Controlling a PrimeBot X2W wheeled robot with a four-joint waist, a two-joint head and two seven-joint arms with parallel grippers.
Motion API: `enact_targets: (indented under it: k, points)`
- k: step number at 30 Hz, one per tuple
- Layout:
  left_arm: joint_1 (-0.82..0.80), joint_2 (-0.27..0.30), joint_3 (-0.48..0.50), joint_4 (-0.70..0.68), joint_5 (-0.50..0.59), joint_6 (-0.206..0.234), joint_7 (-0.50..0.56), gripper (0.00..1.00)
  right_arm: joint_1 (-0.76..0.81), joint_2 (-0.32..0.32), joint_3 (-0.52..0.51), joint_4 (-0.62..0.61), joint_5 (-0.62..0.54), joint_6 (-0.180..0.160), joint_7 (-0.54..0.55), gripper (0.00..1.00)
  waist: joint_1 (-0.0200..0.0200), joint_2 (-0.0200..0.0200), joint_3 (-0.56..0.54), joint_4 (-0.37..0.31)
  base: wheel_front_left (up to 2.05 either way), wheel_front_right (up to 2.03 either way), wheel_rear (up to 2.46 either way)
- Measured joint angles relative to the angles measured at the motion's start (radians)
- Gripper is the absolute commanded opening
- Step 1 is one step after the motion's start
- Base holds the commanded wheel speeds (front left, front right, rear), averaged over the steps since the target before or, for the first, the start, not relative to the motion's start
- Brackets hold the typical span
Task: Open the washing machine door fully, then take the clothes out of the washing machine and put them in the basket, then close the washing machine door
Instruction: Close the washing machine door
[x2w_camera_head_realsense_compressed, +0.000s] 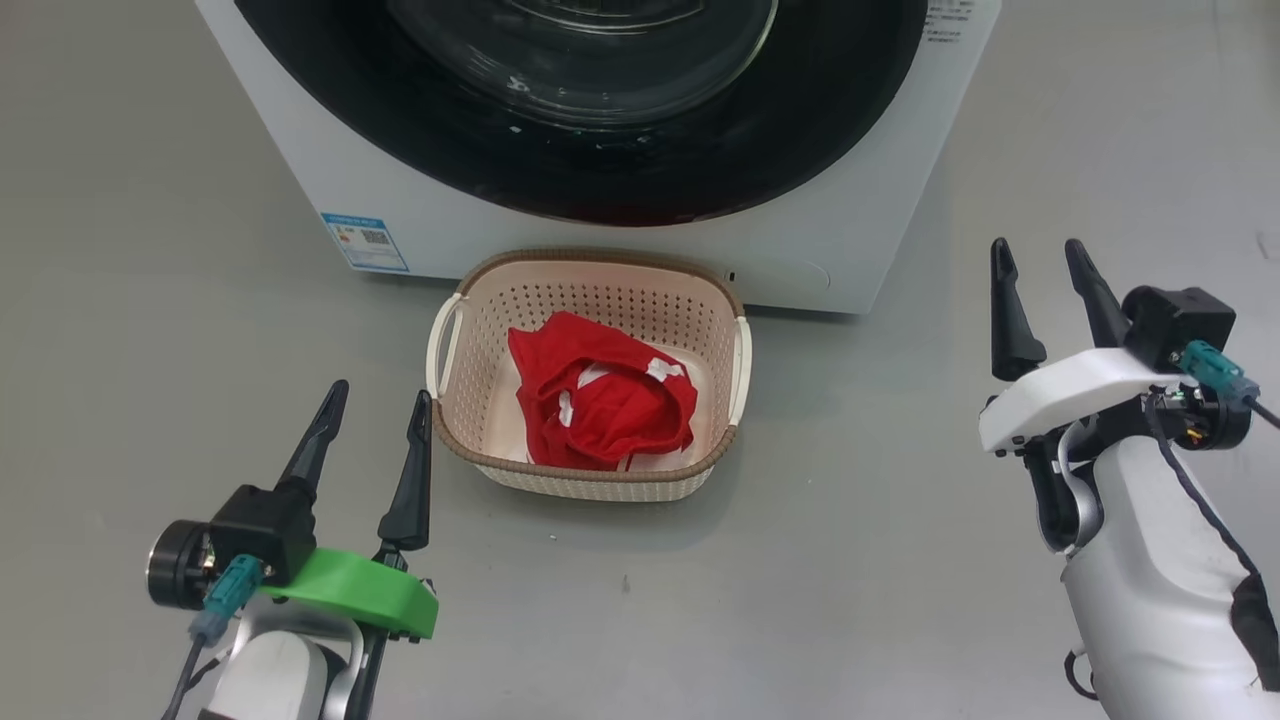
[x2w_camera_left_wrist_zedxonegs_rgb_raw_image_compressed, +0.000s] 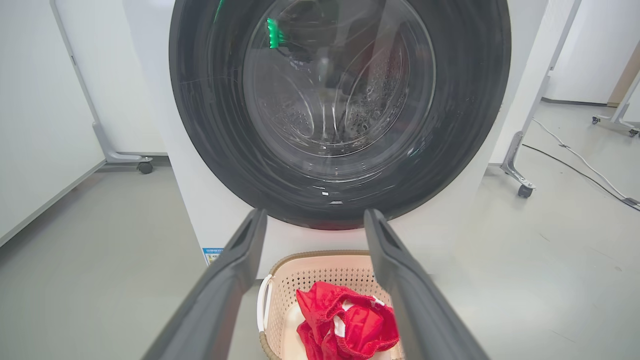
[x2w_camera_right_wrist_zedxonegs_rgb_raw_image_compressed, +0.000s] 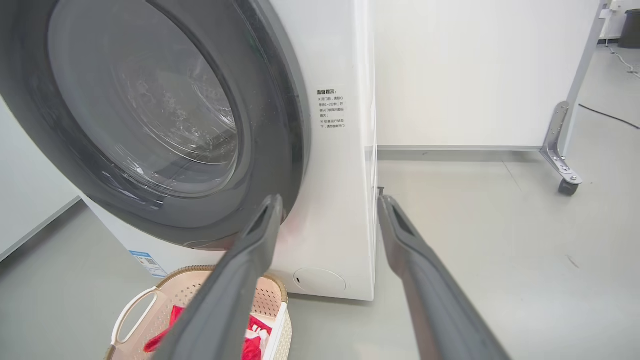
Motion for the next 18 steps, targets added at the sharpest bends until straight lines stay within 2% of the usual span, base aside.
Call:
enact_targets:
  k: [18]
  points:
    - [0.102,0.005,-0.003,0.03,-0.014,0.001,0.013,1.0,0.265,0.025,0.041,-0.176,-0.062,-0.002,0.0,1.0,0.0,0.0,-0.149,-0.094,0.0,0.0,0.0]
